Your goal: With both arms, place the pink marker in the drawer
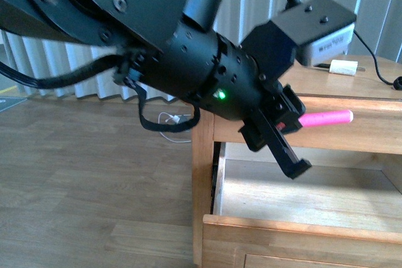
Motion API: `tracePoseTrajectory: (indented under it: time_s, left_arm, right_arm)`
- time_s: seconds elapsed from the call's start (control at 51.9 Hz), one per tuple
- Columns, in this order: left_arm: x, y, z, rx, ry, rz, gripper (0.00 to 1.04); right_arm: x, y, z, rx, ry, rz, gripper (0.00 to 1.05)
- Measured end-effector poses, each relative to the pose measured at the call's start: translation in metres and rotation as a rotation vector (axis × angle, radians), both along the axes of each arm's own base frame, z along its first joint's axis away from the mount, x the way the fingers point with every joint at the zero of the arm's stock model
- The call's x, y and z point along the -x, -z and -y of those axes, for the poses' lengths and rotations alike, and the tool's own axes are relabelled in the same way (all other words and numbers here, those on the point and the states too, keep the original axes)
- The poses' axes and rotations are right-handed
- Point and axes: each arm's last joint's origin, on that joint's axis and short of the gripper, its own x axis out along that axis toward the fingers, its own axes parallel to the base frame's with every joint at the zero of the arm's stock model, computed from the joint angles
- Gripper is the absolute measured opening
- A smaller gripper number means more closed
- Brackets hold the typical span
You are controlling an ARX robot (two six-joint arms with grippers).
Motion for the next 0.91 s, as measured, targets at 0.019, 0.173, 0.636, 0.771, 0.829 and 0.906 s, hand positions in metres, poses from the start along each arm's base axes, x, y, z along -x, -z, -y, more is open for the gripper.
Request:
tracePoseTrajectory:
  time_s: [0.019,0.173,0.636,0.771,0.829,0.906]
  left_arm:
    - [-0.003,0.006,0.004,-0.008,0.000,-0.005,0.14]
    - [-0.013,0.026,0.020,-0.038,-0.003,-0.017,0.14]
    - [-0.035,0.075,0.045,-0.074,-0.035,-0.016,0.14]
    - [-0.035,0.074,0.046,-0.066,-0.039,-0.010,0.34]
    - [-0.035,0.072,0.046,-0.058,-0.047,-0.002,0.43]
    - [-0.033,0.069,0.044,-0.043,-0.073,0.002,0.55]
  right_arm:
    - [0.000,0.000,0.000,0.000,0.000,0.000,0.96]
    - [0.000,0.000,0.000,0.000,0.000,0.000,0.96]
    - [0.000,0.000,0.000,0.000,0.000,0.000,0.96]
    - [0.000,0.000,0.000,0.000,0.000,0.000,0.96]
    - [0.000,0.000,0.000,0.000,0.000,0.000,0.96]
    - [0.000,0.000,0.000,0.000,0.000,0.000,0.96]
